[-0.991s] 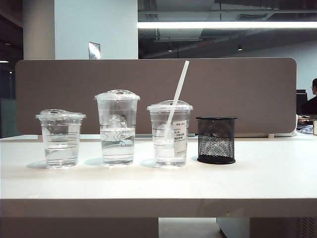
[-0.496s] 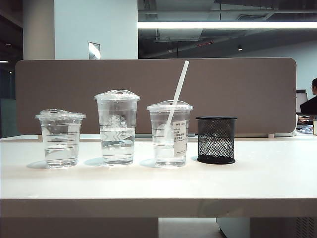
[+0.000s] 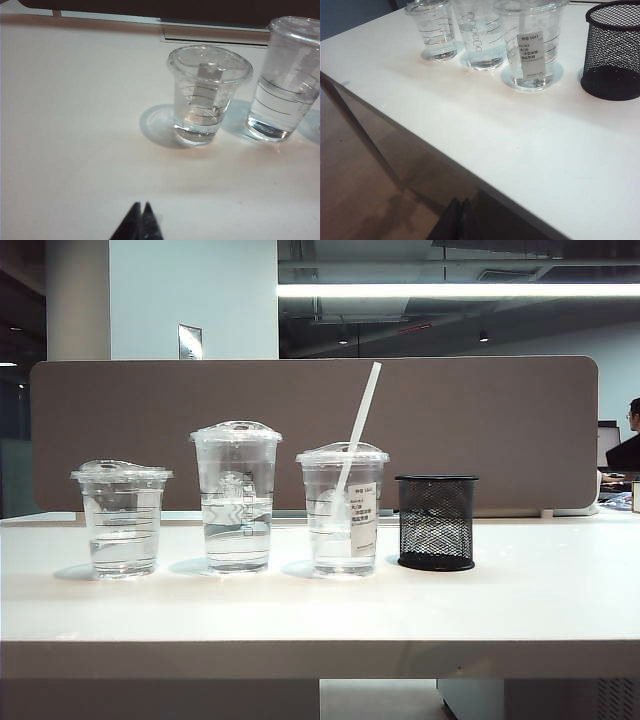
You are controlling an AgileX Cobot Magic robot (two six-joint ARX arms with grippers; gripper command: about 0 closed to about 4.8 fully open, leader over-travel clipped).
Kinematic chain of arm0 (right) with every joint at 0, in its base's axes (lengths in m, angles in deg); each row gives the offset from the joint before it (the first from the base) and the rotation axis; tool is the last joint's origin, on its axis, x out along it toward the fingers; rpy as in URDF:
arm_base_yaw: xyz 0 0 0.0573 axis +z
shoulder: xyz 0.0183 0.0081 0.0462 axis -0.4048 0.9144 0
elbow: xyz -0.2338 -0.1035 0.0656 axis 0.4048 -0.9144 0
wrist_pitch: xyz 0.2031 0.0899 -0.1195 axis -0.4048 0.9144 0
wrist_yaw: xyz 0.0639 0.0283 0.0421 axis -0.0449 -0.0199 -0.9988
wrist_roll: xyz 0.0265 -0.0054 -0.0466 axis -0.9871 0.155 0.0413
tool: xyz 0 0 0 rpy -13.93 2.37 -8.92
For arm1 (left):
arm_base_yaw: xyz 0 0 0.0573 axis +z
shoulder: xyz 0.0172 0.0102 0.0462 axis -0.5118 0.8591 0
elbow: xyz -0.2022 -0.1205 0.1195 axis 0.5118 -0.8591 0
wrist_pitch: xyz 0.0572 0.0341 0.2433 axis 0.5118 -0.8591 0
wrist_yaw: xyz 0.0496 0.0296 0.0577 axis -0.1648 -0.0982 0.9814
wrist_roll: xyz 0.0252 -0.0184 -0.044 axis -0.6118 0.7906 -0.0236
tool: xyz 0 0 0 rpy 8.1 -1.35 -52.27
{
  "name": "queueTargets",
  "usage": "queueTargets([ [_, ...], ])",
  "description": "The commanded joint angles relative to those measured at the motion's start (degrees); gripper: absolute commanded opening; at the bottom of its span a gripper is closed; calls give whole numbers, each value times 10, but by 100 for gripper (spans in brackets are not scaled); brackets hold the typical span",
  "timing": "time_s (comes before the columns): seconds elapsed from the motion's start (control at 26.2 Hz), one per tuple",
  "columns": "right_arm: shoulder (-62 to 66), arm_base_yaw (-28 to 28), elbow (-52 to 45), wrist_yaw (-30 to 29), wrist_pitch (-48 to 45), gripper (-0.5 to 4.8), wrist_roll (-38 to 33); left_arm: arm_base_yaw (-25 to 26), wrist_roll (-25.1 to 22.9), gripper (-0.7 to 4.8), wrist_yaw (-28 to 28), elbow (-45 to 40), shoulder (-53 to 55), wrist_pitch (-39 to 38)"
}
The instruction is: Pick up the straw and insert it into the medium coffee cup.
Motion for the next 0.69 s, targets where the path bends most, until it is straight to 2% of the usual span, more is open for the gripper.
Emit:
queueTargets([
  [0.04, -1, -14, 0, -3, 2, -5, 0, 0, -2, -4, -2, 0, 1, 2],
  [0.11, -1, -54, 0, 7, 0, -6, 1, 0, -2, -4, -2, 0, 1, 2],
  [0.19, -1, -136, -3, 45, -6, -5, 15, 0, -2, -4, -2, 0, 1, 2],
  [0.38, -1, -227, -9, 135, -19, -5, 17, 0, -2, -4, -2, 0, 1, 2],
  [0.53, -1, -209, -24, 223, -62, -5, 17, 0, -2, -4, -2, 0, 1, 2],
  [0.61, -1, -204, -24, 227, -62, -5, 17, 0, -2, -4, -2, 0, 1, 2],
  [0.69, -1, -212, -24, 203, -60, -5, 17, 0, -2, -4, -2, 1, 1, 2],
])
